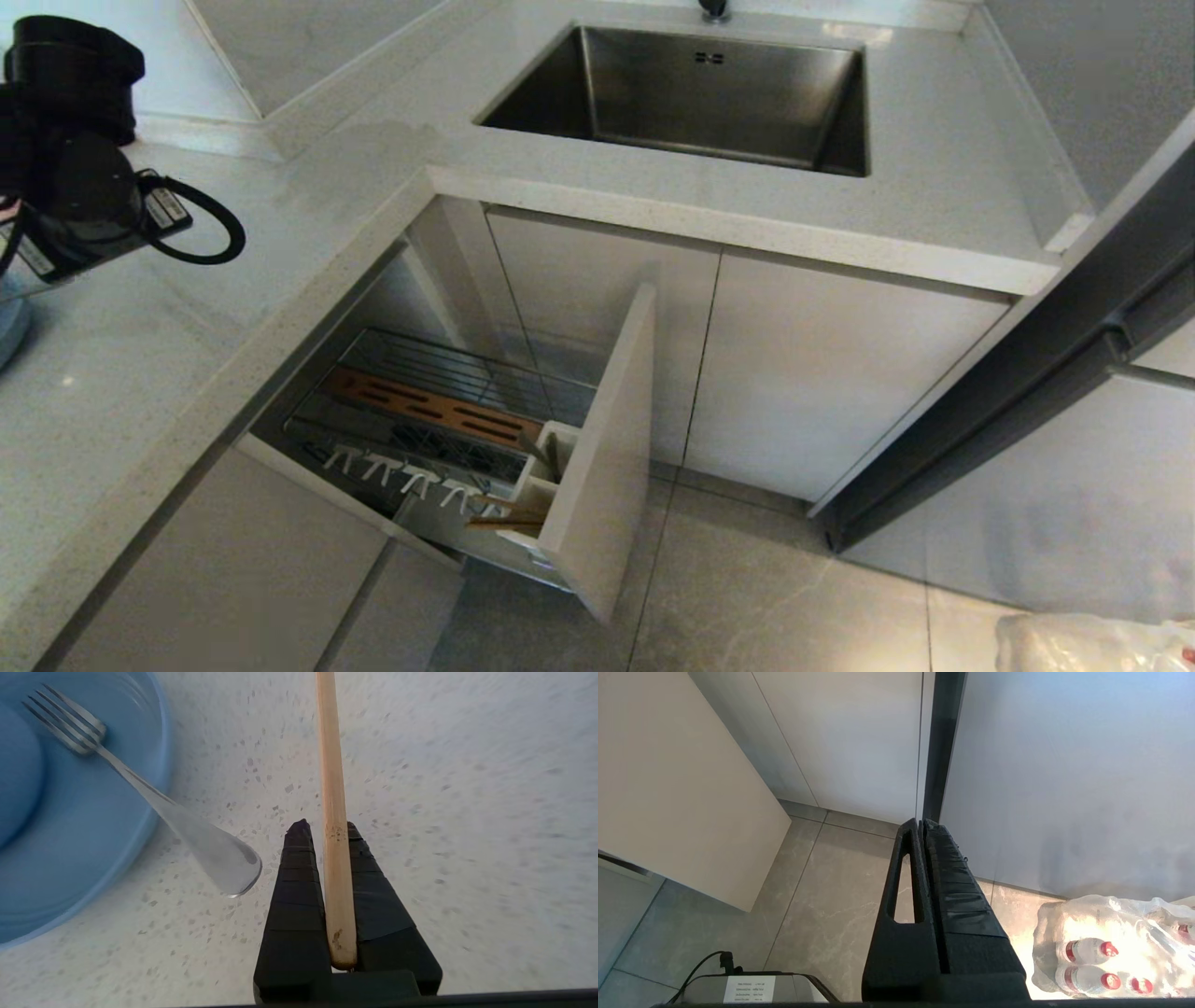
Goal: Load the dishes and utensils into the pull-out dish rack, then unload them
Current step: Take the chopsticks out of the cupboard
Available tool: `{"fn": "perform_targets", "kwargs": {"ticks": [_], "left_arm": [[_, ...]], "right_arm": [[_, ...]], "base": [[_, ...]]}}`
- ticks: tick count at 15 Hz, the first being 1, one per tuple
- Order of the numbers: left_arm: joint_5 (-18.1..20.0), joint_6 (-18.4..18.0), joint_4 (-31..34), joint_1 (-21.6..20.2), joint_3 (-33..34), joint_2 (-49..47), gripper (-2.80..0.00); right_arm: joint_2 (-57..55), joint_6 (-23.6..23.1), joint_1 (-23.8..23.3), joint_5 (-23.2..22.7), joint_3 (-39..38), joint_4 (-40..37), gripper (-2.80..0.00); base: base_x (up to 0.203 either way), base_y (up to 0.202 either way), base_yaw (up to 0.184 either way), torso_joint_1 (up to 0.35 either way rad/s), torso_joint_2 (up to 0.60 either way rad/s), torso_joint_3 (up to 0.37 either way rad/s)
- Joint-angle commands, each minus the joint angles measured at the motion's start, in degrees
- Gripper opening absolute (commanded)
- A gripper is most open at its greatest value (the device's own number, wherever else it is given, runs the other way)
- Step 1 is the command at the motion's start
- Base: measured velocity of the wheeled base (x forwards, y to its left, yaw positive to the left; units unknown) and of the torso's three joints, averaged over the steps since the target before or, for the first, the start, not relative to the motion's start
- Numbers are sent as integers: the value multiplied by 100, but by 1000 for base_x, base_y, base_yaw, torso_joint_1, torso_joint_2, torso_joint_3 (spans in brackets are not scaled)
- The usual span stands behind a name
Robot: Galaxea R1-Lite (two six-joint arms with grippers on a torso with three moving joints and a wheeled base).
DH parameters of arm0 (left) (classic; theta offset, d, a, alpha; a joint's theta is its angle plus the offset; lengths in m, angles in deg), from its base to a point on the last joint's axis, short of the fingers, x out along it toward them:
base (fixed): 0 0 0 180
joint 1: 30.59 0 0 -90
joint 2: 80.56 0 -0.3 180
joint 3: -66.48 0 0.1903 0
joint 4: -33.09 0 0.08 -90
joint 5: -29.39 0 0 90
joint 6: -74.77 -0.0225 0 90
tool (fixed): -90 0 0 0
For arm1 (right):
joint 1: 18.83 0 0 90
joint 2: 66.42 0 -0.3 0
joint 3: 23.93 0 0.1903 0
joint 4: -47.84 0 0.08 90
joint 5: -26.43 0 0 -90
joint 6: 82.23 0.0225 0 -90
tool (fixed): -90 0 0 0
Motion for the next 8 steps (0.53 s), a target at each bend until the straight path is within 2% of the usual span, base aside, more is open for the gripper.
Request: {"fn": "perform_targets", "kwargs": {"ticks": [1,8], "left_arm": [[-27,10,12,-17,-10,-166,-280],[-139,-17,21,-35,-10,-244,-280]], "right_arm": [[-1,0,0,1,0,2,-280],[-9,0,0,1,0,2,-280]], "base": [[0,0,0,0,0,0],[0,0,0,0,0,0]]}}
